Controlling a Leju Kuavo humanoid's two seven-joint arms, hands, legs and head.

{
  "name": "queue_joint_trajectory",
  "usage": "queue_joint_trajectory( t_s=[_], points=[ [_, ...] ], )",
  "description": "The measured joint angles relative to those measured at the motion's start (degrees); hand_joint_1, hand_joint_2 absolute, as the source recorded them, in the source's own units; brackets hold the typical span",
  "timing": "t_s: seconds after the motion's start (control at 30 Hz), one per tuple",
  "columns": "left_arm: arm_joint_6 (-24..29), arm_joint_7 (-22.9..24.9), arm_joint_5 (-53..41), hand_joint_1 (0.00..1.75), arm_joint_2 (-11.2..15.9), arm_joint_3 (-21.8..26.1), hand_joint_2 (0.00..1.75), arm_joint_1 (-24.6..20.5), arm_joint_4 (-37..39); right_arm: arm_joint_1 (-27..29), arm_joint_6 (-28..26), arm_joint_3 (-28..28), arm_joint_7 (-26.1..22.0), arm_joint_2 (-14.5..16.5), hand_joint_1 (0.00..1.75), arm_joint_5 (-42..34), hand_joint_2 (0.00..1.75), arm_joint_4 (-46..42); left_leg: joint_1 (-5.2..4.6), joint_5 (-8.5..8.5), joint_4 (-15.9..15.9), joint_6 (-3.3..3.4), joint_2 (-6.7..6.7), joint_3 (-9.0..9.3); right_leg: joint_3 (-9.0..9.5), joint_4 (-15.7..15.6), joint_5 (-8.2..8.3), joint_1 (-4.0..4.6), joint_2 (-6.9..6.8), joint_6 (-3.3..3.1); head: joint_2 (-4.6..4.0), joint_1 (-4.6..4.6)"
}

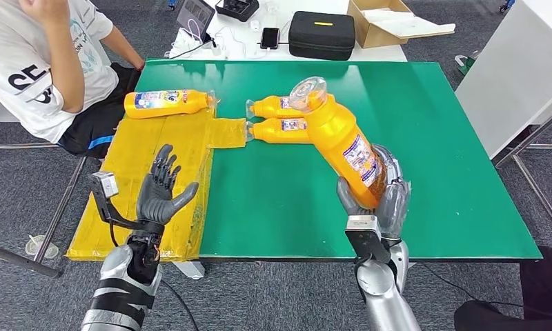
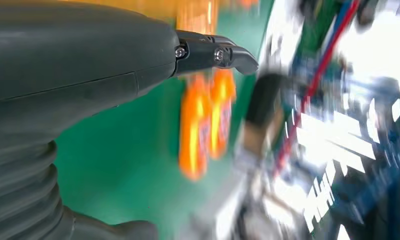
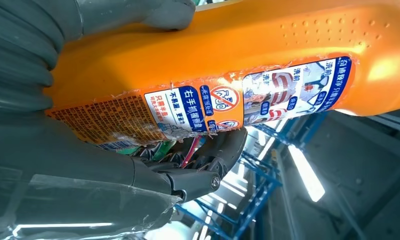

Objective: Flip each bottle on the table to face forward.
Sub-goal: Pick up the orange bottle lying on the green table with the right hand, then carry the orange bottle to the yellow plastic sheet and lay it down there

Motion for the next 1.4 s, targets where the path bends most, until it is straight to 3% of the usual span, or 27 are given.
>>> queue_joint_trajectory(
  t_s=[0.13,0.37,0.7,1.4],
  points=[
    [-9.7,2.8,9.7,0.00,0.3,-2.6,1.75,0.1,0.1,0.1,2.3,-0.2,-3.5,0.7,1.75,-1.1,1.75,2.0,0.00,-0.01,0.0,0.00,-0.01,-0.03,0.00,0.0,0.00,0.00,-0.03,0.00,0.00,-0.01],
    [-14.2,3.6,14.1,0.00,1.1,-9.7,1.75,0.3,0.4,-0.6,4.8,2.7,-5.6,3.8,1.75,-1.3,1.75,12.3,0.02,-0.01,0.0,0.00,-0.02,-0.08,-0.03,0.0,-0.01,0.02,-0.05,0.00,0.00,-0.01],
    [-14.9,3.2,14.6,0.00,1.7,-16.7,1.75,-0.6,2.9,-4.5,4.0,12.5,-5.7,6.5,1.75,-3.0,1.75,25.6,0.02,0.01,0.0,-0.01,-0.02,-0.09,-0.05,0.0,-0.01,0.01,-0.06,0.00,0.00,0.01],
    [-12.3,1.8,14.2,0.00,2.7,-19.3,1.75,-2.5,7.8,-9.8,5.0,19.5,-6.0,10.3,1.75,-3.4,1.75,36.9,0.02,0.01,0.0,-0.01,0.01,-0.10,-0.10,0.0,-0.01,0.02,-0.05,0.00,0.00,0.00]
  ],
)
